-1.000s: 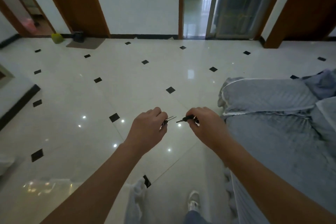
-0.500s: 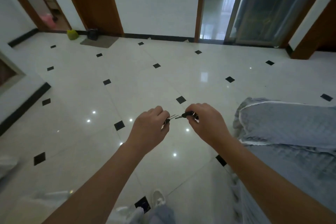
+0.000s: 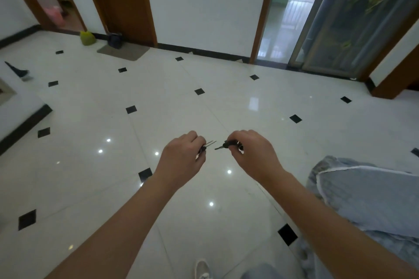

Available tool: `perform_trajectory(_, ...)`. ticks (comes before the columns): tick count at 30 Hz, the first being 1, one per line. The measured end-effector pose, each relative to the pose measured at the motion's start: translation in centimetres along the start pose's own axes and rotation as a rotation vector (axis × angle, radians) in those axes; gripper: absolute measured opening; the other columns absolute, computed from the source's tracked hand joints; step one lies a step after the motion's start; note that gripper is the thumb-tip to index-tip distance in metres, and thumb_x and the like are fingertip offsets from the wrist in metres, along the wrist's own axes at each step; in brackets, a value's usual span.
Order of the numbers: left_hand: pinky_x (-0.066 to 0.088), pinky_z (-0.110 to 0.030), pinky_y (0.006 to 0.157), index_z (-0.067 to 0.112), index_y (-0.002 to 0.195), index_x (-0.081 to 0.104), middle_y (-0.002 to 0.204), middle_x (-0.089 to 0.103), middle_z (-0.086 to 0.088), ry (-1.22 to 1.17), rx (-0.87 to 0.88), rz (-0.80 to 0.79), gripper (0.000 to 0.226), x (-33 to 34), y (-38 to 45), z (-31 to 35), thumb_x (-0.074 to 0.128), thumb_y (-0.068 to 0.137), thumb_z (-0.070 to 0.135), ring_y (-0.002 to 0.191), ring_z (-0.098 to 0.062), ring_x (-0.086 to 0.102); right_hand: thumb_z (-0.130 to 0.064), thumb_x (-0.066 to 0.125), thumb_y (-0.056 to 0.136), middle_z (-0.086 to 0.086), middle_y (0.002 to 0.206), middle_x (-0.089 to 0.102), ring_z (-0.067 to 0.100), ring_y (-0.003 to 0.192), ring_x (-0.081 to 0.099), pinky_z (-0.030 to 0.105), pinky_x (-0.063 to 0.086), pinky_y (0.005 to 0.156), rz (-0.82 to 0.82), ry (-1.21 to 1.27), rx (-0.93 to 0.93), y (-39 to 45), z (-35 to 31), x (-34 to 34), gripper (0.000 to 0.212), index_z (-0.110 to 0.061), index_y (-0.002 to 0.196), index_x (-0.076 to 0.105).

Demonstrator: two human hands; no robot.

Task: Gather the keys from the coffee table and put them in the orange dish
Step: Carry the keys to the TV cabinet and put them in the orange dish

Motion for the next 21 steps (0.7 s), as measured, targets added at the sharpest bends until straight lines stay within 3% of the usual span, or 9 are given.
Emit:
perform_trajectory(10, 0.049, -0.037, 0.059, 0.013, 0.092, 0.064, 0.084, 0.059, -0.001, 0.103, -0.203, 0.059, 0.01, -3.3, 5.7, -13.2, 0.06, 0.086, 0.02, 0.067, -0.022, 0.055, -0.02, 0.062, 0.088, -0.011, 0.084, 0.066, 0.014, 0.079, 0.056, 0.03, 0.049, 0.068, -0.093, 0.057, -0.195, 15.3, -5.7, 7.1, 0.008, -0.023, 0.094, 0.065)
perform_trajectory(21, 0.052, -0.032, 0.059, 0.016, 0.094, 0.063, 0.085, 0.058, 0.002, 0.247, -0.546, 0.129, 0.01, -6.4, 8.2, -26.9, 0.061, 0.087, 0.023, 0.066, -0.015, 0.055, -0.021, 0.061, 0.087, -0.016, 0.084, 0.064, 0.008, 0.078, 0.053, 0.016, 0.037, 0.064, -0.235, 0.213, -0.437, 32.4, -13.9, 15.9, 0.011, -0.029, 0.094, 0.065)
Point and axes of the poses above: each hand's wrist, its own y-axis towards the middle knuckle, its own x-axis out of the palm, z = x × y, the point moved 7 cm from there along y, towards the middle knuckle
